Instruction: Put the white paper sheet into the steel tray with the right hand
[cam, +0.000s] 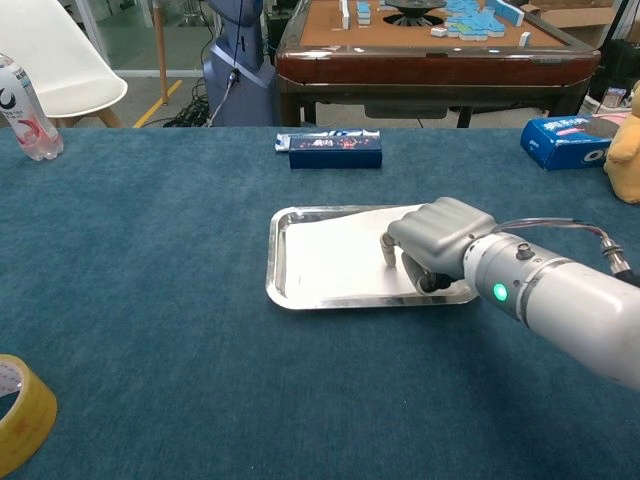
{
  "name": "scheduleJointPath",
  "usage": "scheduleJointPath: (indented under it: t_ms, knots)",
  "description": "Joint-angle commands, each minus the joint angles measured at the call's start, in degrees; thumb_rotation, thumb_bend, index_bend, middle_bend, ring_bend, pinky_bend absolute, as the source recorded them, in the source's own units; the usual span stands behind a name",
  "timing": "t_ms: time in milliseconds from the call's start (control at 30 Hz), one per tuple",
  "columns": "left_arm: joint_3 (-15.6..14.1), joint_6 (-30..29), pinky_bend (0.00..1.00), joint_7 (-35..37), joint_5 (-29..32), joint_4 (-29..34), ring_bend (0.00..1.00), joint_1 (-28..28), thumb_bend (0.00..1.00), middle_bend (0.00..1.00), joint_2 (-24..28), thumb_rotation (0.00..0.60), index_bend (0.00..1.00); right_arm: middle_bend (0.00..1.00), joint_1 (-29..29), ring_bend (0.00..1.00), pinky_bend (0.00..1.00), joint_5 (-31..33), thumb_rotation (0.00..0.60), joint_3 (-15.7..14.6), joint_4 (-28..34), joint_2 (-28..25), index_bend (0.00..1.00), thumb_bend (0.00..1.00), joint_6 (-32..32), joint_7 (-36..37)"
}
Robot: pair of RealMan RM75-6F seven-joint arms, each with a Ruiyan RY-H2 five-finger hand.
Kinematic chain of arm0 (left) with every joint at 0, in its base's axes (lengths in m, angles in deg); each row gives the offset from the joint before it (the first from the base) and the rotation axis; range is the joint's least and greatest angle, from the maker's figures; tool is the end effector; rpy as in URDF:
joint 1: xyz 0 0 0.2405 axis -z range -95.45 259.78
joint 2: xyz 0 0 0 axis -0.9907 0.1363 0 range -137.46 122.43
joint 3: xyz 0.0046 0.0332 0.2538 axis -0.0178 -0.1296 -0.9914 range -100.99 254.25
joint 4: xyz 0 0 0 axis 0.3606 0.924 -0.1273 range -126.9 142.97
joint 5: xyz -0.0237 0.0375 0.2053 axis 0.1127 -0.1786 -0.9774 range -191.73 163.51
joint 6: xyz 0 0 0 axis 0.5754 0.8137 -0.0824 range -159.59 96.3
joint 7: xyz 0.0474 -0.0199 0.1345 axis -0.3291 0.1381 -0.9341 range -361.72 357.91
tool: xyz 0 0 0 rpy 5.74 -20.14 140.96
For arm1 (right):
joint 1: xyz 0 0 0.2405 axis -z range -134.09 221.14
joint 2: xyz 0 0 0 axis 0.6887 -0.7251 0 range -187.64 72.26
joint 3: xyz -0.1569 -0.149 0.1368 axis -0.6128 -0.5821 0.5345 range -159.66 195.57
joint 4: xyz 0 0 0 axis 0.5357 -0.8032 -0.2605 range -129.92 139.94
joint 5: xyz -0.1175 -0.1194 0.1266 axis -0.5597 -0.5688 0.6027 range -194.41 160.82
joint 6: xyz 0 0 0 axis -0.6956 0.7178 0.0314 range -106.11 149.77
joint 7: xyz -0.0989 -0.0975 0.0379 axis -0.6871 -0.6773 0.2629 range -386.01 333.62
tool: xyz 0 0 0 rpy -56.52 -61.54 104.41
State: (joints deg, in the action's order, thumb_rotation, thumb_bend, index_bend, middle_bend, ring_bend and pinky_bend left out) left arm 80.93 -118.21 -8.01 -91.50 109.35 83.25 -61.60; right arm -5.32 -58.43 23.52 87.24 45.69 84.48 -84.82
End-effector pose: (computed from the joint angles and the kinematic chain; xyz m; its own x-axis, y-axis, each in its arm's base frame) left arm -0.3173 0.1625 0.2140 0.4978 -0.0027 0.8673 0.8521 0.1877 -0.4885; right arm -0.1275 -0.3128 -0.0937 0.7809 -0.2523 0.5715 -0.6223 -0.3941 0.6763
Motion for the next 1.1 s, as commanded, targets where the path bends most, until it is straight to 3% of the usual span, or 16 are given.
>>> scheduleJointPath:
  t_ms: [33, 333, 733, 1100]
  knots:
    - [0.0, 0.0, 0.46, 0.0, 0.0, 0.0, 0.3, 0.0, 0.26, 0.42, 0.0, 0.6, 0.58, 1.0, 0.0, 1.0, 1.0, 0.0, 0.6, 0.1, -0.2, 0.4, 0.31, 0.86, 0.1, 0.2]
    - [0.0, -0.3, 0.46, 0.4, -0.3, 0.1, 0.3, -0.2, 0.26, 0.42, 0.2, 0.6, 0.58, 1.0, 0.4, 1.0, 1.0, -1.2, 0.6, 0.0, 1.0, 0.1, 0.3, 0.86, 0.8, 1.0]
    - [-0.1, -0.3, 0.46, 0.2, -0.3, 0.3, 0.3, -0.2, 0.26, 0.42, 0.4, 0.6, 0.58, 1.0, 1.5, 1.0, 1.0, -3.3, 0.6, 0.2, 7.2, -5.1, 0.3, 0.86, 2.7, 2.3]
    - [0.0, -0.1, 0.46, -0.1, 0.0, 0.1, 0.3, -0.1, 0.26, 0.42, 0.1, 0.6, 0.58, 1.0, 2.4, 1.0, 1.0, -6.0, 0.6, -0.2, 7.2, -7.3, 0.3, 0.86, 4.5, 3.3]
